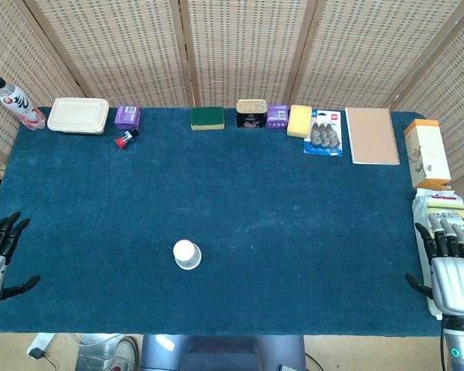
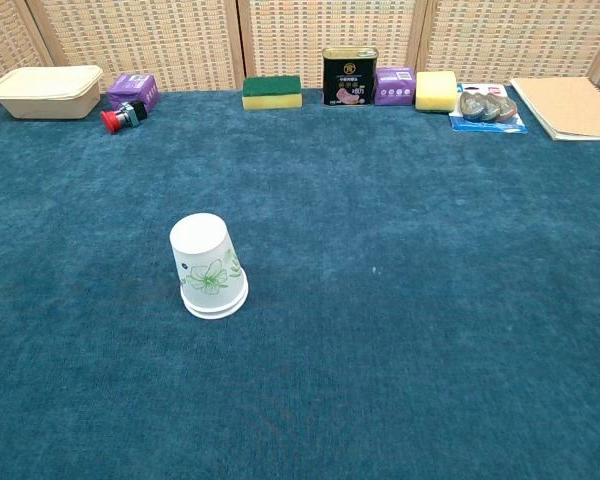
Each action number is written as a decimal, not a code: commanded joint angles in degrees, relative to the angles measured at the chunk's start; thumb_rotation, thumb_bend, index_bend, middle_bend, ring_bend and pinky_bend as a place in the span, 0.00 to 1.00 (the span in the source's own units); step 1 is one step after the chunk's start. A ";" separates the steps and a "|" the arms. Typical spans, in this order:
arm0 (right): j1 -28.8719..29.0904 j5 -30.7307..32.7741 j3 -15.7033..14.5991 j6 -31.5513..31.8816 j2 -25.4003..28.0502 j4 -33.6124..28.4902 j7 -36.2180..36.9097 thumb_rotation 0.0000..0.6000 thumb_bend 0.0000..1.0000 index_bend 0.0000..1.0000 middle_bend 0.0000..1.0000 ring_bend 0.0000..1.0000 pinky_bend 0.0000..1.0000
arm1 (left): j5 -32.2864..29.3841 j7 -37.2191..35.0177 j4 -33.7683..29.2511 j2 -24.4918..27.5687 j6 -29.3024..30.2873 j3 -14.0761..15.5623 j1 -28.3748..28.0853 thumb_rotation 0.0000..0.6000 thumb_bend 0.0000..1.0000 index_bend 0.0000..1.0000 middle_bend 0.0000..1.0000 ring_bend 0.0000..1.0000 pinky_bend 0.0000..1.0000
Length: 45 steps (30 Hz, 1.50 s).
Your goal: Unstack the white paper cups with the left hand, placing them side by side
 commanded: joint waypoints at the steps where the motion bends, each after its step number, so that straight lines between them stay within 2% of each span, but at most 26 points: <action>1: -0.02 -0.08 0.00 0.01 0.10 -0.04 0.22 1.00 0.04 0.12 0.02 0.00 0.00 | -0.12 0.00 0.03 -0.01 -0.43 -0.01 -0.23 1.00 0.09 0.00 0.00 0.00 0.10; 9: -0.48 -0.31 -0.05 0.39 1.46 -0.61 3.31 1.00 0.04 0.11 0.02 0.00 0.00 | 0.31 2.22 -3.38 0.33 -3.16 0.71 -1.41 1.00 0.09 0.00 0.00 0.00 0.10; 12: -0.54 -0.31 -0.01 0.32 2.02 -0.76 4.63 1.00 0.04 0.12 0.01 0.00 0.00 | 0.11 5.22 -7.22 1.62 -5.26 0.08 -3.02 1.00 0.09 0.00 0.08 0.08 0.14; 17: -0.81 -0.43 0.01 0.52 3.11 -1.14 7.09 1.00 0.04 0.12 0.01 0.00 0.00 | -1.42 14.08 -15.71 3.22 -11.49 -1.97 -7.66 1.00 0.09 0.00 0.40 0.39 0.46; 19: -0.87 -0.49 -0.05 0.47 3.38 -1.19 7.61 1.00 0.04 0.12 0.01 0.00 0.00 | -3.48 18.25 -18.82 3.33 -14.48 -2.70 -9.49 1.00 0.09 0.00 0.47 0.46 0.55; 21: -0.90 -0.47 -0.07 0.38 3.56 -1.27 7.95 1.00 0.04 0.12 0.01 0.00 0.00 | -6.07 22.46 -21.06 2.82 -16.57 -3.57 -11.02 1.00 0.09 0.00 0.49 0.49 0.58; 22: -0.90 -0.48 -0.08 0.36 3.59 -1.26 8.03 1.00 0.04 0.12 0.01 0.00 0.00 | -6.87 23.58 -21.53 2.59 -16.92 -3.80 -11.33 1.00 0.09 0.00 0.48 0.46 0.55; 24: -0.87 -0.35 -0.13 0.01 3.70 -1.15 8.54 1.00 0.04 0.12 0.01 0.00 0.00 | -9.99 28.62 -22.92 1.06 -18.15 -4.82 -12.82 1.00 0.09 0.00 0.37 0.31 0.44; 26: -0.82 -0.20 -0.13 -0.23 3.79 -1.11 8.86 1.00 0.04 0.12 0.01 0.00 0.00 | -12.10 31.45 -23.54 -0.04 -18.54 -5.45 -13.64 1.00 0.09 0.00 0.12 0.07 0.27; 28: -0.78 0.02 -0.05 -0.44 3.89 -1.08 9.20 1.00 0.04 0.12 0.01 0.00 0.00 | -14.67 34.08 -24.12 -1.48 -19.26 -6.24 -14.87 1.00 0.09 0.00 0.01 0.00 0.18; 31: -0.76 0.12 0.02 -0.53 4.01 -1.11 9.57 1.00 0.04 0.12 0.01 0.00 0.00 | -17.85 36.64 -24.68 -3.25 -20.68 -7.08 -16.76 1.00 0.09 0.00 0.00 0.00 0.15; 39: -0.65 0.16 -0.06 -1.06 4.31 -1.13 10.56 1.00 0.04 0.12 0.00 0.00 0.00 | -27.36 37.33 -23.20 -8.58 -30.77 -8.93 -25.39 1.00 0.09 0.00 0.00 0.00 0.14; 45: -0.53 0.52 0.06 -1.55 4.63 -0.91 11.83 1.00 0.04 0.12 0.00 0.00 0.00 | -31.12 39.68 -22.23 -12.21 -31.56 -9.17 -29.59 1.00 0.09 0.00 0.00 0.00 0.12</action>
